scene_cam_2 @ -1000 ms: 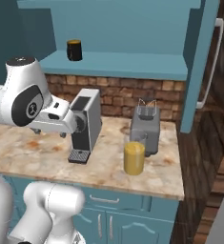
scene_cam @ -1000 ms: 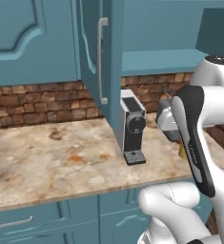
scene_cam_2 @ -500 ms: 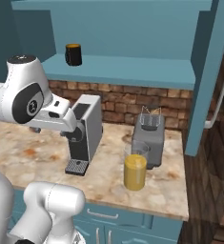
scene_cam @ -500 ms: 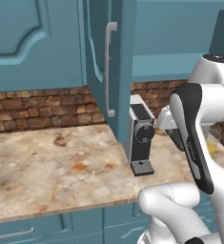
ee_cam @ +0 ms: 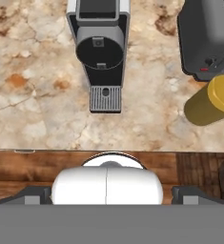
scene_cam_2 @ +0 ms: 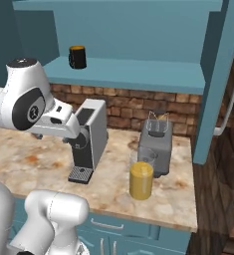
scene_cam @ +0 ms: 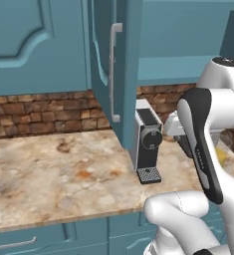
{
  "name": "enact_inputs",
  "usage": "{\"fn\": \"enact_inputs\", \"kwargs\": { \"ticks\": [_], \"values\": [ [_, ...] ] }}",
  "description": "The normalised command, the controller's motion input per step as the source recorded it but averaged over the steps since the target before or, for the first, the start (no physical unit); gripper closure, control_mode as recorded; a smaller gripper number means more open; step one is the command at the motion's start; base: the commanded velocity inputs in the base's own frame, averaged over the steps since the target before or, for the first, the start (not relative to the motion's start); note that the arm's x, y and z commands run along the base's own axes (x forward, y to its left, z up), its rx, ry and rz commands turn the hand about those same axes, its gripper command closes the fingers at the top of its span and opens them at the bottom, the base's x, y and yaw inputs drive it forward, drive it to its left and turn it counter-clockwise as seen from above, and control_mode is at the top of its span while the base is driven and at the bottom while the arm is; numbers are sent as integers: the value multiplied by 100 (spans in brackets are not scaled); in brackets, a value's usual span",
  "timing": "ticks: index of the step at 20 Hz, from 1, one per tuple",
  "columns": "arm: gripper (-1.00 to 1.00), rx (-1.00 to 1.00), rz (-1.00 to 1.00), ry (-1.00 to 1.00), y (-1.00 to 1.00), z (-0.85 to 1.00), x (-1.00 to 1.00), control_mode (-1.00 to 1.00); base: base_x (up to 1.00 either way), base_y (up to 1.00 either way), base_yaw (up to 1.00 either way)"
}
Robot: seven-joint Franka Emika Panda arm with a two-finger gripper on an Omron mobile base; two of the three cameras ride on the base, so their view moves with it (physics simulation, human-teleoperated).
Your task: There is a tray on the dining counter. Grab the cup, mug, and pitcher and place them on the tray. The pitcher may be placed next to the tray if it cannot fit the tray.
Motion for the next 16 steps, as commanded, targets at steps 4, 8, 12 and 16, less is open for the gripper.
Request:
{"fn": "enact_inputs", "kwargs": {
  "ticks": [4, 8, 12, 16],
  "values": [
    [-100, 0, 0, 0, 0, 0, 0, -100, 2, 0, 0],
    [-100, 0, 0, 0, 0, 2, 0, -100, 0, 0, 0],
    [-100, 0, 0, -18, 1, 44, 1, -100, 0, 0, 0],
    [-100, 0, 0, -29, 8, 68, 0, -100, 0, 0, 0]
  ]
}}
